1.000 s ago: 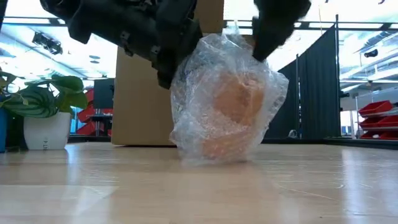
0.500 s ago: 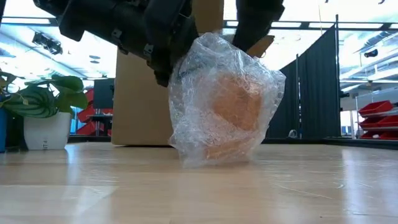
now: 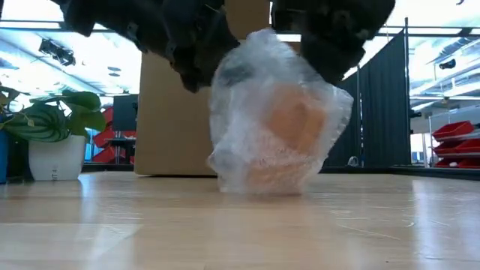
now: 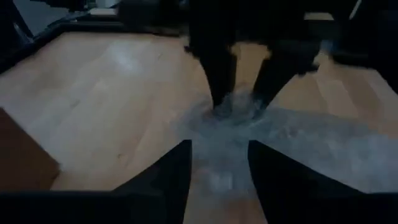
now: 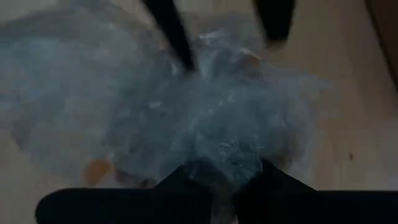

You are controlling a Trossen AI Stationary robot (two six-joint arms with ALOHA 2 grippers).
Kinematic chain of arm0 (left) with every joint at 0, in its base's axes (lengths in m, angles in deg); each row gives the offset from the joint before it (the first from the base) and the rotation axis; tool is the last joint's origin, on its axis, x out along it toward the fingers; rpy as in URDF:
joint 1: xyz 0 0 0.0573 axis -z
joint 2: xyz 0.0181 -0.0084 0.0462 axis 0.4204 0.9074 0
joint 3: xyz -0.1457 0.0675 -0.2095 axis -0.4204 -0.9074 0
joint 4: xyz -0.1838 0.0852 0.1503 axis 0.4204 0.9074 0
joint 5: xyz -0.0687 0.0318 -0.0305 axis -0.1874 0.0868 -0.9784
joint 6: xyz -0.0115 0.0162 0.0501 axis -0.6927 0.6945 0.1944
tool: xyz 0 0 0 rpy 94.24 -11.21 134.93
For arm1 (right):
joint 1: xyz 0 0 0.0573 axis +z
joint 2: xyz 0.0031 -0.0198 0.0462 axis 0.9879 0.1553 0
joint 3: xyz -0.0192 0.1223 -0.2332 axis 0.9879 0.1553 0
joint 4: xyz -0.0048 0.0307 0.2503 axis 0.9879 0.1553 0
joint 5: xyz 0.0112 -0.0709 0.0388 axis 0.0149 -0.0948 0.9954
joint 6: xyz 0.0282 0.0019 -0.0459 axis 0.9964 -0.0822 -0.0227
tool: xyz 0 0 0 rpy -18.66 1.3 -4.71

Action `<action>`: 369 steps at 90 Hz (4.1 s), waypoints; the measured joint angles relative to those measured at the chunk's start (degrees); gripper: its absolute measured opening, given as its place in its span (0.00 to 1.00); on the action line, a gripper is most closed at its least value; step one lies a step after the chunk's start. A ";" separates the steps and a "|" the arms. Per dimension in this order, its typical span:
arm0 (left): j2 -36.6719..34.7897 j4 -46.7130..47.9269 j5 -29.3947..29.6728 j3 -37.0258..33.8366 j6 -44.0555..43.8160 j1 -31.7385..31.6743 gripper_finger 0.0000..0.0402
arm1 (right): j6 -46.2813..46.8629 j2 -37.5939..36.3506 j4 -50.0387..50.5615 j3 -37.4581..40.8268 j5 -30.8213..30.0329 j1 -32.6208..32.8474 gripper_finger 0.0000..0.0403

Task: Wrap mug
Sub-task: Wrap the orange mug with the bubble wrap

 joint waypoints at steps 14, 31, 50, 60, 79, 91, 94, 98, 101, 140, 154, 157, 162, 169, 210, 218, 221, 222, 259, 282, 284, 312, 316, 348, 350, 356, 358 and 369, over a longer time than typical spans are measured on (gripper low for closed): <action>-5.09 7.93 -1.10 0.00 0.07 0.81 0.35 | 0.04 0.07 0.00 -0.07 0.24 0.00 0.06; -6.64 4.95 -3.67 0.04 1.48 4.95 0.35 | -0.26 0.15 -0.92 -0.11 0.33 -0.02 0.06; 0.75 -7.78 -0.41 0.09 5.90 6.54 0.35 | -1.41 0.23 -5.11 -0.07 0.64 -0.66 0.06; 5.28 -13.83 4.79 0.11 6.20 4.23 0.35 | -2.03 0.28 -6.56 -0.04 1.08 -0.79 0.06; 9.36 -13.10 6.38 0.41 3.03 -0.35 0.35 | -1.72 0.28 -5.80 -0.02 2.22 -0.66 0.06; 9.92 -12.77 6.47 0.48 2.73 -1.01 0.35 | -0.89 -0.54 -3.83 -0.43 2.28 -0.72 0.06; 9.97 -12.55 6.48 0.48 2.76 -1.03 0.35 | -0.87 -0.93 -1.76 -1.39 2.32 -0.71 0.05; 10.01 -12.40 6.30 0.46 2.85 -1.05 0.35 | -0.87 -1.67 2.07 -3.03 1.94 -0.56 0.05; 10.01 -12.37 6.16 0.44 2.90 -1.09 0.35 | -0.87 -2.27 5.03 -4.63 1.39 -0.38 0.05; 10.14 -12.90 5.66 0.24 3.03 -1.11 0.35 | -2.80 -2.95 7.23 -11.97 -3.11 1.65 0.05; 10.23 -14.90 5.67 0.13 3.85 -1.19 0.35 | -2.33 0.62 5.61 -10.11 -1.97 0.77 0.05; 10.23 -14.93 5.74 -0.01 4.88 -1.25 0.35 | -2.34 1.77 5.35 -10.04 -1.18 0.38 0.05; 10.22 -15.84 6.09 -0.03 5.63 -1.22 0.35 | -2.37 3.49 4.66 -10.09 1.12 -0.13 0.05; 9.31 -14.57 8.29 -0.06 8.07 -1.17 0.35 | -2.51 6.74 4.07 -9.99 1.90 -0.91 0.05; -14.59 11.15 13.72 0.34 7.90 1.02 0.35 | -1.00 8.98 5.50 -10.07 2.93 -2.91 0.05; -15.73 19.17 12.98 0.07 4.47 3.08 0.35 | -0.90 9.01 5.96 -10.05 2.92 -2.91 0.05; -15.77 21.27 12.94 0.07 2.91 3.91 0.35 | -0.82 9.02 6.04 -10.04 2.93 -2.96 0.05; -15.79 21.76 12.89 0.07 2.37 4.14 0.35 | -0.78 9.03 6.06 -10.03 2.93 -3.00 0.05; -3.90 -9.20 10.96 -10.05 0.11 5.86 0.35 | 2.08 10.43 5.51 -9.88 7.99 -6.49 0.05; 5.11 -18.34 7.71 -8.08 4.09 1.14 0.35 | 3.75 7.59 6.24 -12.21 9.54 -6.63 0.05; 5.50 -18.41 7.60 -7.96 4.39 0.83 0.35 | 3.90 7.02 6.66 -12.37 9.69 -6.67 0.05; 6.74 -19.25 6.93 -7.96 7.37 -0.69 0.35 | 7.72 -0.06 6.11 -14.16 7.37 -6.67 0.05; 6.78 -19.57 6.81 -8.00 7.49 -0.79 0.35 | 7.84 -0.02 6.17 -14.16 6.41 -6.78 0.05; 4.58 -18.20 6.30 -8.22 8.07 -0.55 0.35 | 7.68 11.46 12.85 -14.84 5.66 -7.37 0.05; 3.99 -17.61 6.26 -8.26 8.42 -0.43 0.35 | 7.67 12.25 13.02 -14.84 6.21 -7.45 0.05; 2.01 -15.25 6.29 -8.31 9.35 0.14 0.35 | 7.29 13.85 13.13 -14.96 7.72 -7.67 0.05; 1.12 -14.08 6.27 -8.31 9.65 0.34 0.35 | 7.01 14.31 13.00 -14.99 8.03 -7.67 0.05; -2.58 -6.87 6.48 -8.26 9.85 0.84 0.35 | 6.63 14.82 13.04 -14.99 8.47 -7.67 0.05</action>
